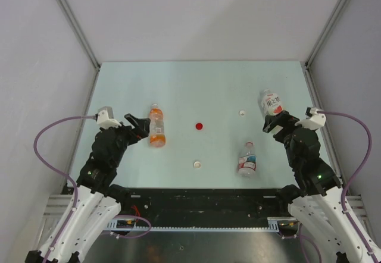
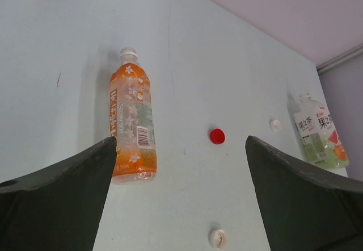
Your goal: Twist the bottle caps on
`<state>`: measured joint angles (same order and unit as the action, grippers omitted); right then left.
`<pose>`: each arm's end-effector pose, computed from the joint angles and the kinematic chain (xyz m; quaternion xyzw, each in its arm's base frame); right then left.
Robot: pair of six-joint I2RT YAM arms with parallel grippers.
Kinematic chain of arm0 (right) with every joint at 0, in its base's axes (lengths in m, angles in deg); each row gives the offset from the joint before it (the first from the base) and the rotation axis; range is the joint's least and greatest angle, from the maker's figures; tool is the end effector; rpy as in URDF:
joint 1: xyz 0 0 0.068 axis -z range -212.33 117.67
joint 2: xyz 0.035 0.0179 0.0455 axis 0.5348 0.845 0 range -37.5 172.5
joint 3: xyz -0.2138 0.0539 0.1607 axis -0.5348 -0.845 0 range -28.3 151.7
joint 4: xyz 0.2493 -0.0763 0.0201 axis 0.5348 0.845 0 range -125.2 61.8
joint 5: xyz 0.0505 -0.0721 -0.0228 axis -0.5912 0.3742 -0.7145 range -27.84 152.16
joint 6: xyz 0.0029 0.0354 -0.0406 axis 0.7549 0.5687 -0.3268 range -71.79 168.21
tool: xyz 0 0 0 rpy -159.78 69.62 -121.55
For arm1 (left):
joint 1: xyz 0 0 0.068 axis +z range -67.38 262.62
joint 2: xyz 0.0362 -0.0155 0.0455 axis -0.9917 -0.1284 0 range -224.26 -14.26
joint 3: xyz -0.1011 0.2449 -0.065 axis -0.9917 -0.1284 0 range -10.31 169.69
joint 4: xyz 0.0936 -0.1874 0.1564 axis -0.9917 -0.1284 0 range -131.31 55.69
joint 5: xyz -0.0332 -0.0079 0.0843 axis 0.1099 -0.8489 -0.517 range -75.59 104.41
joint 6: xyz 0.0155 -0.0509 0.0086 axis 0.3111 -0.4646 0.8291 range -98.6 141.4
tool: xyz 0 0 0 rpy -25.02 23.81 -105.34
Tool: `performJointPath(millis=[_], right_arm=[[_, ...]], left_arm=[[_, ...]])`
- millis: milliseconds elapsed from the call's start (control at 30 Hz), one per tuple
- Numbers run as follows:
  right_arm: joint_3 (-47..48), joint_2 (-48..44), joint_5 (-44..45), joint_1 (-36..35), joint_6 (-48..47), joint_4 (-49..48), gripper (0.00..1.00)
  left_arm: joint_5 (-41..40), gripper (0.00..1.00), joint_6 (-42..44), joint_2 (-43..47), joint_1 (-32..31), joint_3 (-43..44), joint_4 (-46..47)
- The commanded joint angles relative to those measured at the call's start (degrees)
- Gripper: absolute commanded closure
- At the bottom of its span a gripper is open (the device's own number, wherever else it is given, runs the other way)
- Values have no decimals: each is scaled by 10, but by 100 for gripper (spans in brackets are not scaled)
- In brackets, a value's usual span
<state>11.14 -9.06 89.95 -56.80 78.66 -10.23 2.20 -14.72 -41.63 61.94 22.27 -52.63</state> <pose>0.1154 0.0343 0.3194 0.1876 0.7560 0.1078 0.6178 0.1243 -0.0390 0.2922 -0.1701 0.7629 -0.2207 0.5834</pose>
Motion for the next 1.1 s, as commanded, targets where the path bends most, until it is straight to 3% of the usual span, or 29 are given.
performJointPath(millis=[0,233,500,800,1067], right_arm=[[0,-2,-10,0,-16,-22,1],[-11,8,-29,1,-49,-36,1],[-11,40,-64,1,-41,-31,1],[-12,37,-71,3,-39,-24,1],[-11,67,-106,5,-49,-31,1]], left_arm=[[-20,1,-11,-26,-2,21,3],[-16,0,-1,-72,-2,24,3],[82,1,23,-193,-12,66,11],[63,1,64,-332,-140,145,14],[126,0,77,-403,-197,152,12]])
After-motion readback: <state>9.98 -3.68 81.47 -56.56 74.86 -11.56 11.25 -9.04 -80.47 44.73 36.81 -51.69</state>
